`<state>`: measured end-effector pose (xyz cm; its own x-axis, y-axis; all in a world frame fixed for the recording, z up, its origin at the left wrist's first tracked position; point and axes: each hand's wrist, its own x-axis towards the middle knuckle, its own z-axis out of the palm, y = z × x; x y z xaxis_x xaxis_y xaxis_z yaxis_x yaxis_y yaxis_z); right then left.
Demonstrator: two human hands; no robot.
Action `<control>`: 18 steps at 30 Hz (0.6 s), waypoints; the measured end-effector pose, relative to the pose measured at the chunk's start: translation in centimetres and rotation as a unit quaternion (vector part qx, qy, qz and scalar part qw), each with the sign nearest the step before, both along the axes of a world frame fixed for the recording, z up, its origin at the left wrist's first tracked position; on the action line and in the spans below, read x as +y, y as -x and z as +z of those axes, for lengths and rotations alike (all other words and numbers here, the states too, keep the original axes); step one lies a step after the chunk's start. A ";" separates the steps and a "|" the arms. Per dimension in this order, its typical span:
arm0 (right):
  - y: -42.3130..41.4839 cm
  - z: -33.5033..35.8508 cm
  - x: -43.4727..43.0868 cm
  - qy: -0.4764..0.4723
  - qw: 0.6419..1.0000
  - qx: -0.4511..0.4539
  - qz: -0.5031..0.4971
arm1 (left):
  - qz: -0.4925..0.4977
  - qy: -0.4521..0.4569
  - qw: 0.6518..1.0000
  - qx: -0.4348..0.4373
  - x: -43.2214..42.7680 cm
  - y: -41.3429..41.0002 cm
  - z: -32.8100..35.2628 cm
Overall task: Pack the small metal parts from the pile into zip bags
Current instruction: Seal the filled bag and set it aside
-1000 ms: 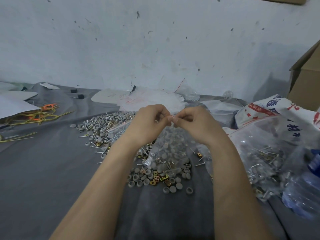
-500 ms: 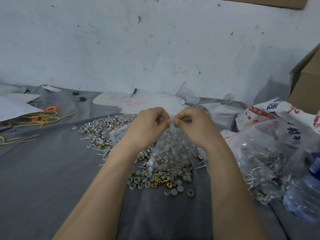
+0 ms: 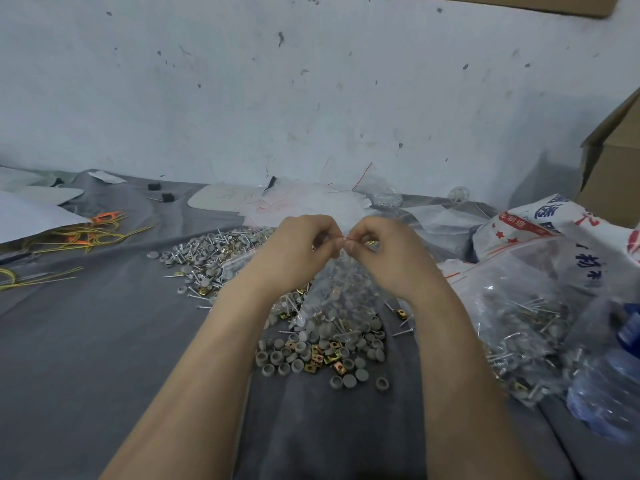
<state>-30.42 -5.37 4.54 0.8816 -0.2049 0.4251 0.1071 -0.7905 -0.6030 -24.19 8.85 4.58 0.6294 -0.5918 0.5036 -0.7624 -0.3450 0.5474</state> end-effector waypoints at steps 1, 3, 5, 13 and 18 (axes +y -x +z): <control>0.0 0.0 0.0 -0.001 1.000 0.003 0.000 | -0.002 -0.004 1.000 -0.010 0.0 0.0 0.0; 0.1 0.0 -0.1 0.001 1.000 0.008 -0.012 | 0.001 0.000 1.000 -0.023 0.2 0.0 0.0; 0.3 -0.3 -0.8 -0.007 0.999 0.013 -0.040 | 0.009 0.010 1.000 -0.017 0.5 -0.3 0.0; 2.4 -4.6 -6.1 -0.154 0.959 -0.024 -0.235 | 0.086 0.039 0.995 -0.023 0.5 -1.2 0.8; 2.6 -5.9 -3.0 -0.313 0.903 -0.206 -0.210 | 0.065 -0.002 0.996 -0.054 -6.1 1.5 1.7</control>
<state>-33.06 -8.41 -1.31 0.4644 -0.7977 0.3847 0.1944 -0.3320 -0.9230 -25.69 2.74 6.28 0.6437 -0.5103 0.5703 -0.7650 -0.4470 0.4636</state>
